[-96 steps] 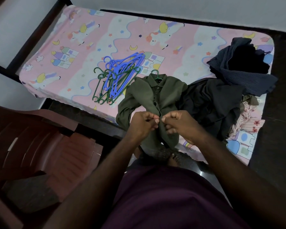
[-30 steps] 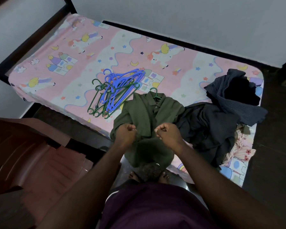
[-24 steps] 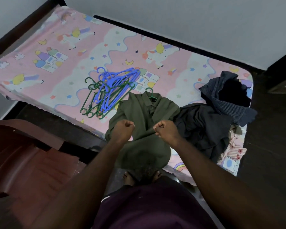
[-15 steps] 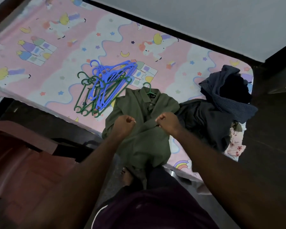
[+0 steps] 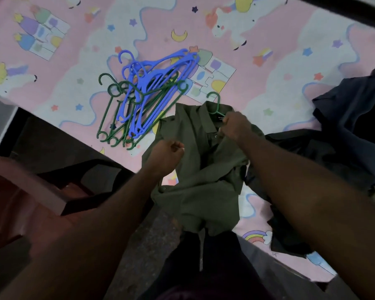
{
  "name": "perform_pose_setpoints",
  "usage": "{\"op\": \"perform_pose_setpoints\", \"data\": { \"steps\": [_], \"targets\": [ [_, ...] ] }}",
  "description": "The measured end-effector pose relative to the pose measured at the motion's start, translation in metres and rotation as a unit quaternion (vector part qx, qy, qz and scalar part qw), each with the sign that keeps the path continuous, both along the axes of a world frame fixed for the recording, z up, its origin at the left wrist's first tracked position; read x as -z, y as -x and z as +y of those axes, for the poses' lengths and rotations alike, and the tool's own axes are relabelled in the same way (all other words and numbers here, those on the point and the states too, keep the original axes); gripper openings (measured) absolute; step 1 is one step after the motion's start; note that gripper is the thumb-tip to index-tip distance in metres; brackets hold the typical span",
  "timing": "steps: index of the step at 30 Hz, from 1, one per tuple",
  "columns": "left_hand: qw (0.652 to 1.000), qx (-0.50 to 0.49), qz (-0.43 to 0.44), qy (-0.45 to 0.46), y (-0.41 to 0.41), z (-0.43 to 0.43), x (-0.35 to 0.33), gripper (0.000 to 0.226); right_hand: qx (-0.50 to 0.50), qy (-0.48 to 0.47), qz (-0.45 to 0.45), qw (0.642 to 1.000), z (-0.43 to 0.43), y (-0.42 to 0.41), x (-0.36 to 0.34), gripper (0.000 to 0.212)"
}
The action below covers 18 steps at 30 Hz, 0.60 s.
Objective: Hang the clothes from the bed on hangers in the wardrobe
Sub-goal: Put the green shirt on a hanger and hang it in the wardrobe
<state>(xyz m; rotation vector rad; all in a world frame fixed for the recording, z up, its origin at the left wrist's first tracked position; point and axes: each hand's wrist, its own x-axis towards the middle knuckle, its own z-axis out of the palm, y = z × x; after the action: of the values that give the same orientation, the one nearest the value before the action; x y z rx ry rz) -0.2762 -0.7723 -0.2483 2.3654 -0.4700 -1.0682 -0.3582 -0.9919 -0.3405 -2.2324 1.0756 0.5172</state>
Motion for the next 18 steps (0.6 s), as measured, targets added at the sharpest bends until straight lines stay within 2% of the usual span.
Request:
{"op": "perform_pose_setpoints", "data": {
  "steps": [4,7,12,15,18],
  "targets": [
    [1.0,-0.025,0.011,0.002,-0.007,-0.027,0.027,0.013,-0.029,0.052,0.062,0.996,-0.022,-0.019,0.047,0.045],
    [0.999,-0.042,0.025,-0.007,-0.008,-0.038,0.039,0.016,-0.024,0.044,0.072,0.996,-0.029,-0.027,0.081,0.048],
    [0.994,-0.081,0.066,-0.019,-0.004,-0.029,0.044,0.008,0.011,0.014,0.045,0.999,-0.038,-0.032,0.102,0.038],
    [0.992,-0.091,0.075,-0.041,-0.002,-0.019,0.042,0.014,-0.001,0.009,0.004,1.0,-0.042,-0.027,0.096,0.028],
    [0.994,-0.078,0.055,-0.049,-0.004,-0.015,0.033,0.004,0.0,0.026,-0.112,0.993,-0.039,-0.02,0.077,0.018]
  ]
}}
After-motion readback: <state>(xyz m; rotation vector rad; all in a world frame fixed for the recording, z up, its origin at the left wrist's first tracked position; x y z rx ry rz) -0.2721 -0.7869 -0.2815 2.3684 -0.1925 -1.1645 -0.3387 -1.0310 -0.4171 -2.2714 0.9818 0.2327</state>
